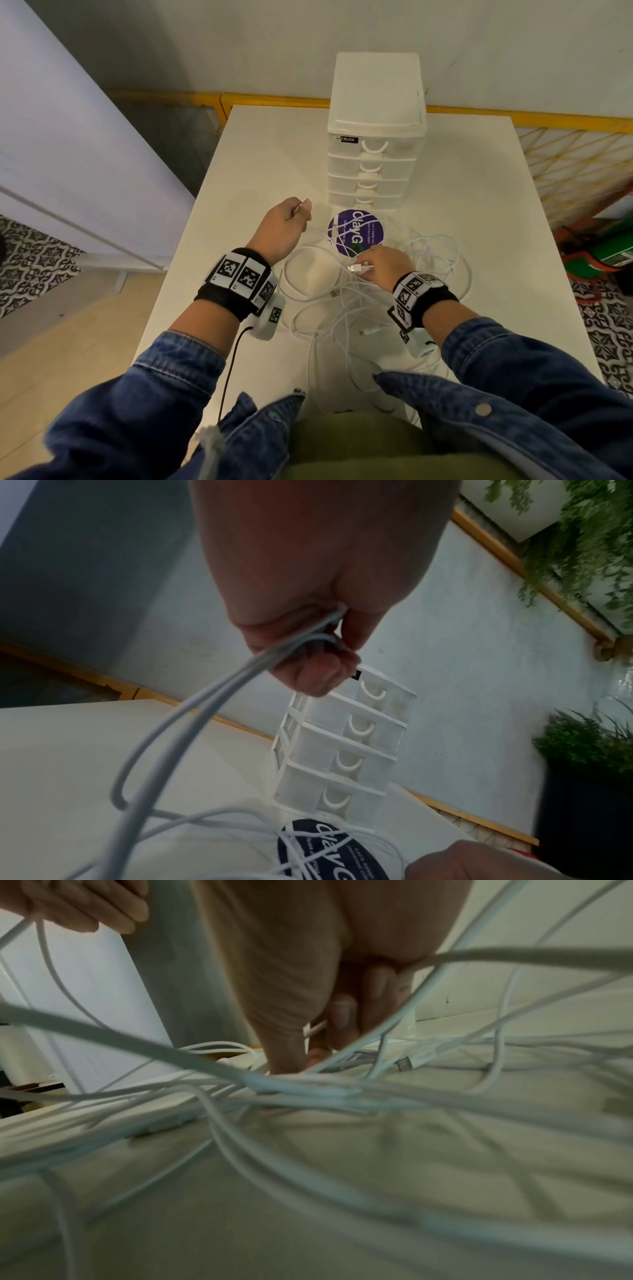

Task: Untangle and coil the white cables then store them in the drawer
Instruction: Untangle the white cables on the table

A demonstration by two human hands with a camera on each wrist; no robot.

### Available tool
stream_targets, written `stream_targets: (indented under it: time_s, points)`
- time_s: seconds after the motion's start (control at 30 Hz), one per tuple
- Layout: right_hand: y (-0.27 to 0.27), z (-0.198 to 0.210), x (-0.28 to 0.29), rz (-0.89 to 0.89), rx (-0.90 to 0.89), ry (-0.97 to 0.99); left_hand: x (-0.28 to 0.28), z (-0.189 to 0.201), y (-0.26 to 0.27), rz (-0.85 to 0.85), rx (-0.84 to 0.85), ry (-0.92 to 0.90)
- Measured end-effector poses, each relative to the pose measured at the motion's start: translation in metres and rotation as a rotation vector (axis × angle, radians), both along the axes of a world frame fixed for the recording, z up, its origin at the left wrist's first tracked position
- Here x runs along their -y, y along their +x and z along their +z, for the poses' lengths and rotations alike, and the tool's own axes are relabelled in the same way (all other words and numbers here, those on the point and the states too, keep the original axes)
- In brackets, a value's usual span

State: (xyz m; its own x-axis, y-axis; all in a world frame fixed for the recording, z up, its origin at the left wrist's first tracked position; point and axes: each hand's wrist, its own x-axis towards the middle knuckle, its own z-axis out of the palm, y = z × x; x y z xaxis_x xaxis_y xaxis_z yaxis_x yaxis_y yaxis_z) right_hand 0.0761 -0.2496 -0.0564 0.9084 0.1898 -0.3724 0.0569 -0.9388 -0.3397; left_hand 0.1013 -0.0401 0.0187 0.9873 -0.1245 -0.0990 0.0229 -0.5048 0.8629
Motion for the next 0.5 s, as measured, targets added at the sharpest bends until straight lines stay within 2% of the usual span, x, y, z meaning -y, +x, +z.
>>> stream_targets:
  time_s: [0.3,0.5]
  points:
    - [-0.001,0.008,0.007,0.127,-0.005,-0.013,0.004,-0.003,-0.003,-0.038,0.096,-0.001]
    - [0.003,0.048,0.017,0.046,0.042,0.042,0.018,-0.006,-0.010,-0.081,0.081,-0.022]
